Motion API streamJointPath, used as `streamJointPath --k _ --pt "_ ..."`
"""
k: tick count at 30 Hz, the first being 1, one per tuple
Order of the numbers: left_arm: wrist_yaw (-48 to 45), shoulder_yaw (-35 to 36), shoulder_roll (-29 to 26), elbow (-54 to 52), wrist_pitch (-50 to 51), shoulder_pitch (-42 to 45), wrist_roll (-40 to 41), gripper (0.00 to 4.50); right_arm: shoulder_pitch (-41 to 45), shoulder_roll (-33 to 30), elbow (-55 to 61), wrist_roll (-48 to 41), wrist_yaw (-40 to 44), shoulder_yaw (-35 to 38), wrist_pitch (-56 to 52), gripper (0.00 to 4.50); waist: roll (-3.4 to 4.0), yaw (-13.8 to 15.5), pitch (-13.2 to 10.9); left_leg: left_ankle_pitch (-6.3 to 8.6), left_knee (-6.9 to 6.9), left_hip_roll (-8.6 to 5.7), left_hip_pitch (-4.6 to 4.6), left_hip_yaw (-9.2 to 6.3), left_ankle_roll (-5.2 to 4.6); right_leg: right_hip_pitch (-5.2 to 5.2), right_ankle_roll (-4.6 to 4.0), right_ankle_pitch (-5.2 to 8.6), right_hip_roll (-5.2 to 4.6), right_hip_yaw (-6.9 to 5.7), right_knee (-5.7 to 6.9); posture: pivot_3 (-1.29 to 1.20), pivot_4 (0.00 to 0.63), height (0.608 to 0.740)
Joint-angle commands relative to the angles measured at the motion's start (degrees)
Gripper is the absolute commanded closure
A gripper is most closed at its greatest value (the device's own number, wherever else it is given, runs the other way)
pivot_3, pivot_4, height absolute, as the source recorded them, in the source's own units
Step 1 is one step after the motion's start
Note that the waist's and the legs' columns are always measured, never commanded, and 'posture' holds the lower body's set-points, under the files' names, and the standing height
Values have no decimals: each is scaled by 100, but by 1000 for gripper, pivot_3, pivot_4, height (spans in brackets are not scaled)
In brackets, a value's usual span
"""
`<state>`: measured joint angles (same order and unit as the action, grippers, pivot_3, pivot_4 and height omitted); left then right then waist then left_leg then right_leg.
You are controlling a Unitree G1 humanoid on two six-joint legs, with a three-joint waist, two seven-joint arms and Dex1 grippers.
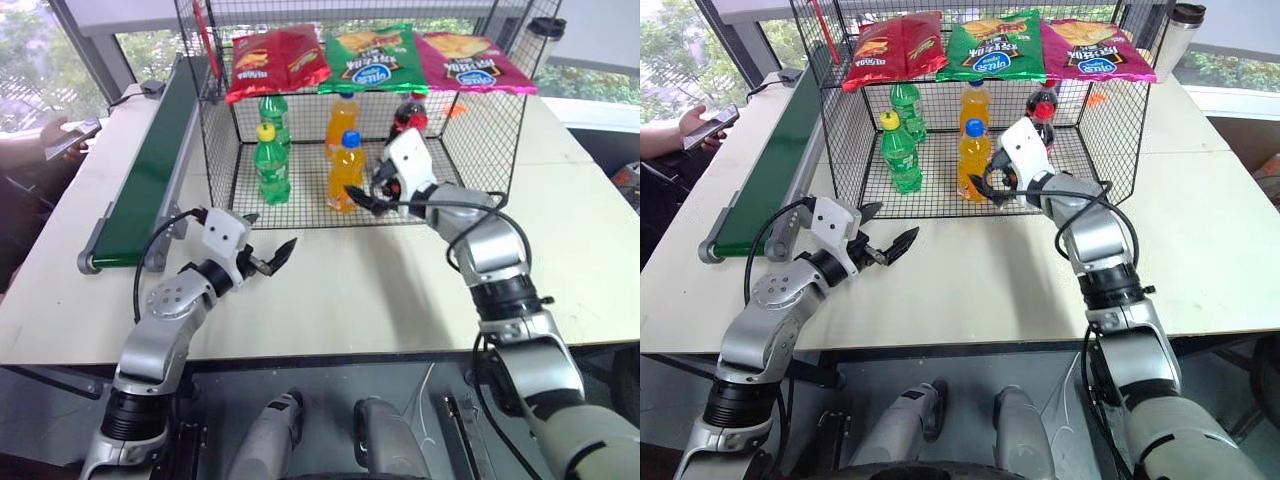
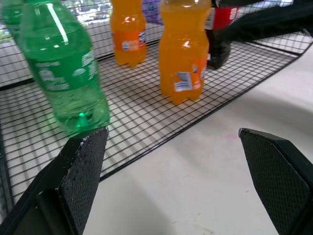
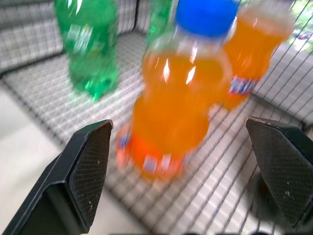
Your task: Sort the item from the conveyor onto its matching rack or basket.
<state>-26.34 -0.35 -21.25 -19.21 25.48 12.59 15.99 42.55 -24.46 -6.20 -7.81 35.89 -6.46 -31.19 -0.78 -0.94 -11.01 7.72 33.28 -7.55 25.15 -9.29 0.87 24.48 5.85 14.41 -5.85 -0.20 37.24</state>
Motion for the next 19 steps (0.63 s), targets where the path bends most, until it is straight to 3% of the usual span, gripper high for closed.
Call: streamJointPath --k 1,9,19 --pt "-51 71 -48 -236 -47 -133 58 0 -517 -351 1289 -528 714 -54 -452 52 1 14 1 0 -2 1 0 0 0 0 0 0 0 0 -1 0 150 739" --pt "-113 5 -125 -276 55 -249 11 0 -1444 -852 2463 -1244 1375 -31 -1158 52 1 27 1 2 5 17 0 9 2 -4 -33 2 -1 1 -8 0 150 739" --pt "-269 -69 -173 -181 -45 -188 -12 0 -1743 -870 2655 -1457 1304 -37 -1239 52 0 35 1 2 5 19 0 13 2 -4 -33 2 -1 1 -14 0 150 739"
